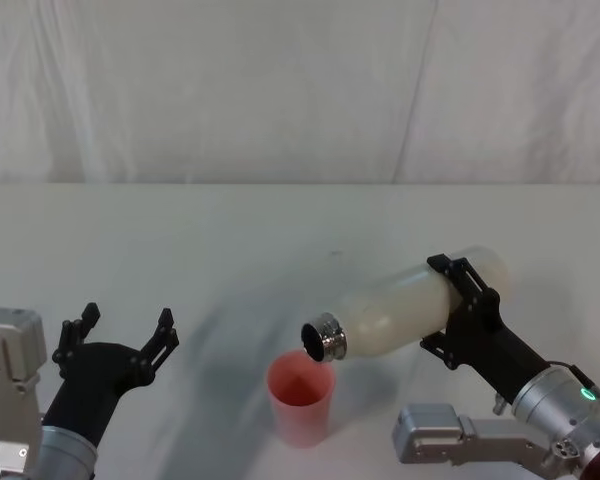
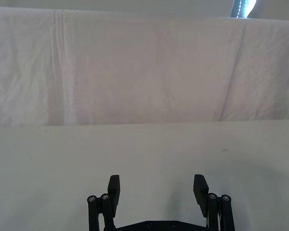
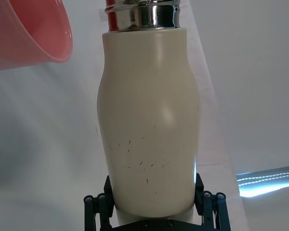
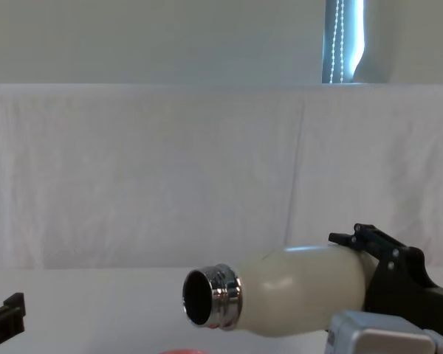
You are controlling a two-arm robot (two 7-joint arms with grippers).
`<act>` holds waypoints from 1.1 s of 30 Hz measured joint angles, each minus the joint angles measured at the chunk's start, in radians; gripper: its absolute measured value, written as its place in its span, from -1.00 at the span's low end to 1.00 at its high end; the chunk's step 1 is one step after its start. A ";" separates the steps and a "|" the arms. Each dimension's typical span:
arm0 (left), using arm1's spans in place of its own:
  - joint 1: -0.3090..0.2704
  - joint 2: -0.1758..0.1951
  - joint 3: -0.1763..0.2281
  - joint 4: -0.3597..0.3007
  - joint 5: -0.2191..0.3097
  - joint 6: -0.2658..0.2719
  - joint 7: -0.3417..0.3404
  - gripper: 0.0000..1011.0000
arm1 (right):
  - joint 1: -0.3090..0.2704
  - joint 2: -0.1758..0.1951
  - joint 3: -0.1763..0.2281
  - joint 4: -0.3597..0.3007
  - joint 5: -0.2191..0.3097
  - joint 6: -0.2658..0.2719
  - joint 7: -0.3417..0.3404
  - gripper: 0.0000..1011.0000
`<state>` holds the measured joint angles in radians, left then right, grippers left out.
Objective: Grasp the thermos with one hand and pour water into the cup lid.
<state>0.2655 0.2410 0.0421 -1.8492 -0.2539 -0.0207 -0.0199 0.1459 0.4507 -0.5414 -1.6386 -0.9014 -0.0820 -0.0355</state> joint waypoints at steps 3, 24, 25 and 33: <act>0.000 0.000 0.000 0.000 0.000 0.000 0.000 0.98 | 0.002 -0.003 -0.002 0.003 0.001 0.002 0.002 0.88; 0.000 0.000 0.000 0.000 0.000 0.000 0.000 0.98 | 0.015 -0.007 -0.022 0.020 -0.010 0.001 0.000 0.88; 0.000 0.000 0.000 0.000 0.000 0.000 0.000 0.98 | 0.015 -0.007 -0.022 0.020 -0.011 0.001 -0.001 0.88; 0.000 0.000 0.000 0.000 0.000 0.000 0.000 0.98 | 0.017 -0.002 -0.020 0.022 -0.015 0.003 -0.007 0.88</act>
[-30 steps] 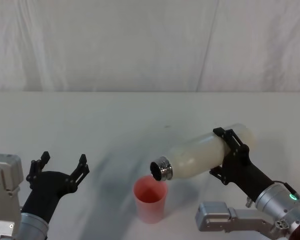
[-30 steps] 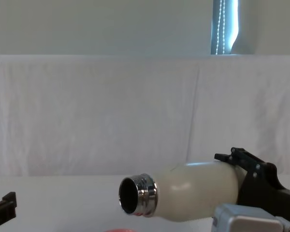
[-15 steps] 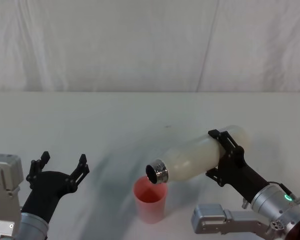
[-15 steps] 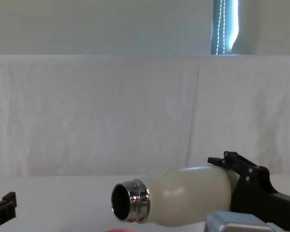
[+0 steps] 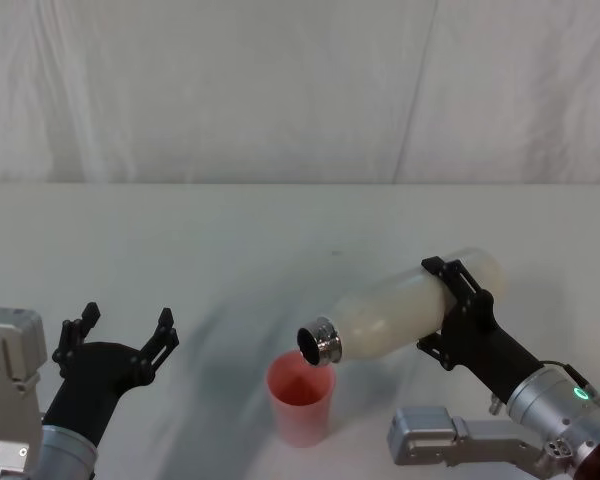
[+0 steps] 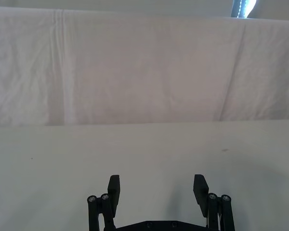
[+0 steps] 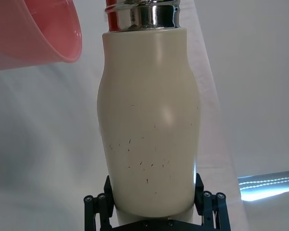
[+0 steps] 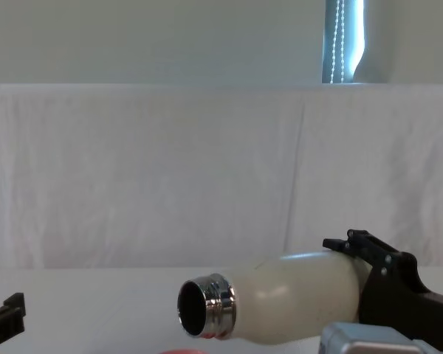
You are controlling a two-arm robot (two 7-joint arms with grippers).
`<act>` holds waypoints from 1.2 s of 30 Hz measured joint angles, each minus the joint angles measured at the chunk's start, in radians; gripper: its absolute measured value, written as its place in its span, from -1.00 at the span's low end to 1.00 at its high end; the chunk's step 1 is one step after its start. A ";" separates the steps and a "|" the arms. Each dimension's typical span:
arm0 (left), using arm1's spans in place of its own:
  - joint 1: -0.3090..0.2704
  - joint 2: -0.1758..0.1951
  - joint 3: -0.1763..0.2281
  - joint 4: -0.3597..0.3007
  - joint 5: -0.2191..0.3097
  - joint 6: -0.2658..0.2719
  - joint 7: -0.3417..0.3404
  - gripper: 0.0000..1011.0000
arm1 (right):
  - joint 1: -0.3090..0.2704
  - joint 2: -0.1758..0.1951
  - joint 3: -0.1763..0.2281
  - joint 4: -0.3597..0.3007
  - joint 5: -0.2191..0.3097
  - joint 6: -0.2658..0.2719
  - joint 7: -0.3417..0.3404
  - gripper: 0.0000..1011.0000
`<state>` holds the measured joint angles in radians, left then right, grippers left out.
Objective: Grasp the thermos with one hand and pour water into the cup lid.
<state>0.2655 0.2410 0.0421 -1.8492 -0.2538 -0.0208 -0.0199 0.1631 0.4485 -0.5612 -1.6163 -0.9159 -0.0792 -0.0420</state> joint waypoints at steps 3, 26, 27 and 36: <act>0.000 0.000 0.000 0.000 0.000 0.000 0.000 0.98 | 0.001 0.000 0.000 0.000 -0.001 0.001 0.000 0.88; 0.000 0.000 0.000 0.000 0.000 0.000 0.000 0.98 | 0.007 -0.003 -0.006 0.009 -0.007 0.005 -0.003 0.88; 0.000 0.000 0.000 0.000 0.000 0.000 0.000 0.98 | 0.008 -0.003 -0.006 0.009 -0.007 0.005 -0.003 0.88; 0.000 0.000 0.000 0.000 0.000 0.000 0.000 0.98 | 0.009 -0.002 -0.006 0.009 -0.009 0.006 -0.005 0.88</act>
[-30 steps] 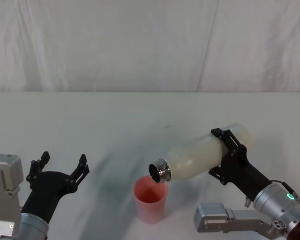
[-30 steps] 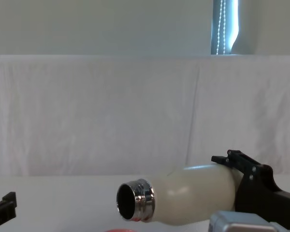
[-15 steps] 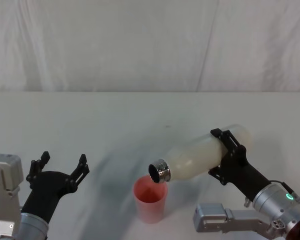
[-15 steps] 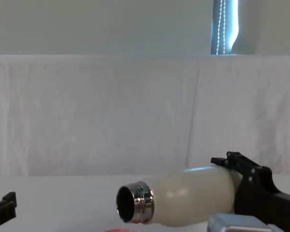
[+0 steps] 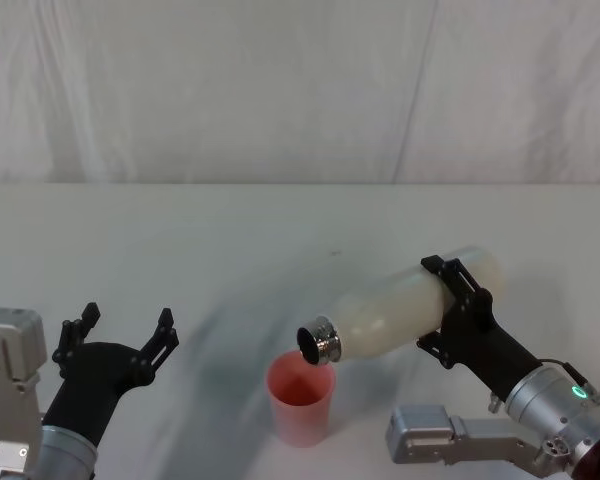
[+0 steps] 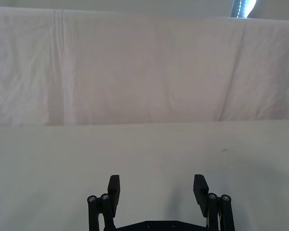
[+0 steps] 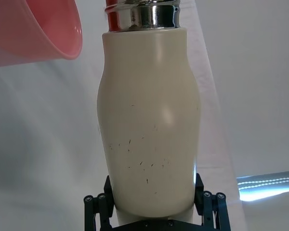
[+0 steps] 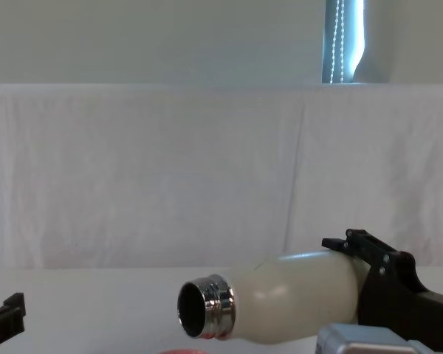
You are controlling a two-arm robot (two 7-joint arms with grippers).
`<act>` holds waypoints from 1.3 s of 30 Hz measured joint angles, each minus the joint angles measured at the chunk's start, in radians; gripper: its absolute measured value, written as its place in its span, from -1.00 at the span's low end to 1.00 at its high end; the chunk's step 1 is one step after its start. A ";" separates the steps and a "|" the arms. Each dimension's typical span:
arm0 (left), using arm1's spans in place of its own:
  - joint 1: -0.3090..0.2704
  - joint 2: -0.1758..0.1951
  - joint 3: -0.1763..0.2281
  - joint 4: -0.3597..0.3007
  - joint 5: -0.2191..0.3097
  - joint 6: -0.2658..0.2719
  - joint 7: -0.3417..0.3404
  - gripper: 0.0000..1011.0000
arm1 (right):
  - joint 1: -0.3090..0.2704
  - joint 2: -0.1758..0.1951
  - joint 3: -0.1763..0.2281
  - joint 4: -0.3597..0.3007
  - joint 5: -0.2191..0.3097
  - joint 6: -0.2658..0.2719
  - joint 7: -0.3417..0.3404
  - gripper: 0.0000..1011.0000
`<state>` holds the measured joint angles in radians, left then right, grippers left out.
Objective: Grasp the thermos with one hand and pour water into the cup lid.
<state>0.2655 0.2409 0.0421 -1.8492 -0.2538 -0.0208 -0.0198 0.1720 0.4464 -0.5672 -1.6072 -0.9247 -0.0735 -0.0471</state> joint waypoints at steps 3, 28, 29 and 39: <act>0.000 0.000 0.000 0.000 0.000 0.000 0.000 0.98 | 0.002 0.000 0.000 0.001 -0.001 -0.001 -0.002 0.88; 0.000 0.000 0.000 0.000 0.000 0.000 0.000 0.98 | 0.005 0.002 -0.006 0.004 -0.011 0.001 -0.007 0.88; 0.000 0.000 0.000 0.000 0.000 0.000 0.000 0.98 | 0.005 0.002 -0.006 0.004 -0.011 0.001 -0.007 0.88; 0.000 0.000 0.000 0.000 0.000 0.000 0.000 0.98 | 0.005 0.003 -0.006 0.002 -0.014 0.003 -0.007 0.88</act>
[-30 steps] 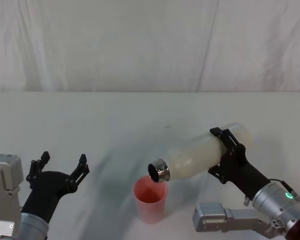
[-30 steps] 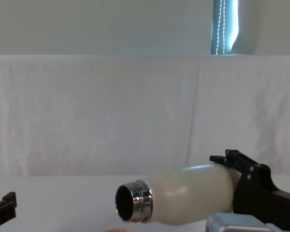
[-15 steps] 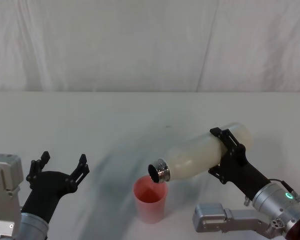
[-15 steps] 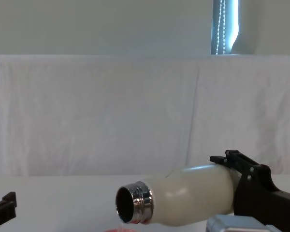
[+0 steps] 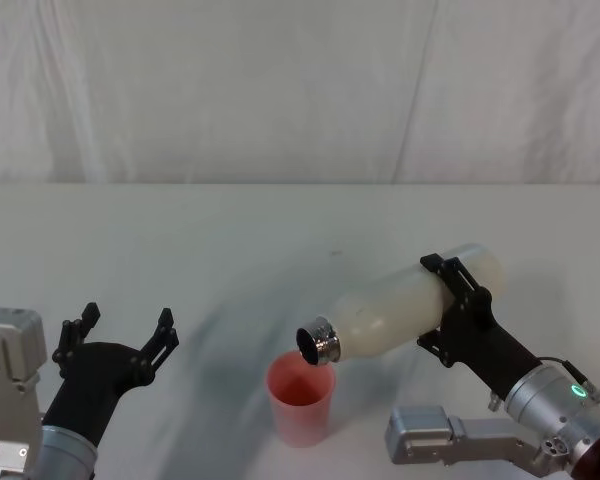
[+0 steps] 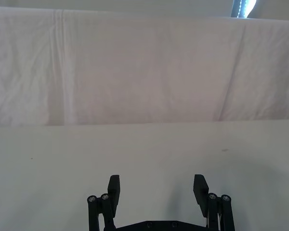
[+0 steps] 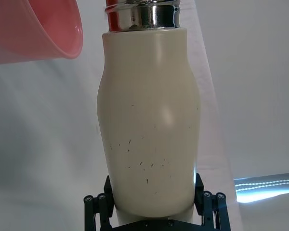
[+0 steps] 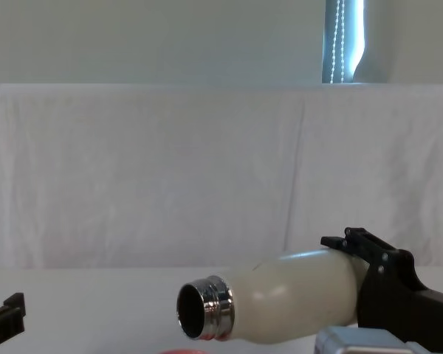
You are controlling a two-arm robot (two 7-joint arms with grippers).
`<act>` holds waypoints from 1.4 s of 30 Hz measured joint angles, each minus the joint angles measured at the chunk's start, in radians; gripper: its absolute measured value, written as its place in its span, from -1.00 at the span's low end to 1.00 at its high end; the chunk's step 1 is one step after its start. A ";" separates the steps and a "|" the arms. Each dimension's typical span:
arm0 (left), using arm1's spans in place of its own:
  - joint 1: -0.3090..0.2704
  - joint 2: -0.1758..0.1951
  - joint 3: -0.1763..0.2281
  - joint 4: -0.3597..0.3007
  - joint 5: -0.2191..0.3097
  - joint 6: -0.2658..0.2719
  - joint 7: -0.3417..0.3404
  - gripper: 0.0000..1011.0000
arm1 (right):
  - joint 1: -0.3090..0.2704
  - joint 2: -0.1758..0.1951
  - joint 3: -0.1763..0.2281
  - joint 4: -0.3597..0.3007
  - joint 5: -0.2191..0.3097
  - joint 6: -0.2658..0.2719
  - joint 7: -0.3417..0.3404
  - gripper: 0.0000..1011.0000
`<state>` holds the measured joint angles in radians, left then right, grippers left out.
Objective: Grasp the thermos with one hand and pour water into the cup lid.
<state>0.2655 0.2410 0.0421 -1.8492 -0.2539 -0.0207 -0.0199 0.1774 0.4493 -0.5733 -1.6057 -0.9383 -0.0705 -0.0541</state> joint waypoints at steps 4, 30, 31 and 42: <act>0.000 0.000 0.000 0.000 0.000 0.000 0.000 0.98 | 0.000 0.001 0.000 0.000 -0.002 0.000 -0.001 0.88; 0.000 0.000 0.000 0.000 0.000 0.000 0.000 0.98 | 0.006 0.006 -0.008 -0.002 -0.017 0.003 -0.007 0.88; 0.000 0.000 0.000 0.000 0.000 0.000 0.000 0.98 | 0.006 0.006 -0.008 -0.002 -0.017 0.003 -0.007 0.88; 0.000 0.000 0.000 0.000 0.000 0.000 0.000 0.98 | 0.007 0.005 -0.010 -0.002 -0.017 0.003 -0.007 0.88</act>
<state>0.2655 0.2409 0.0421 -1.8492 -0.2538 -0.0208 -0.0199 0.1844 0.4538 -0.5830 -1.6081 -0.9549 -0.0671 -0.0607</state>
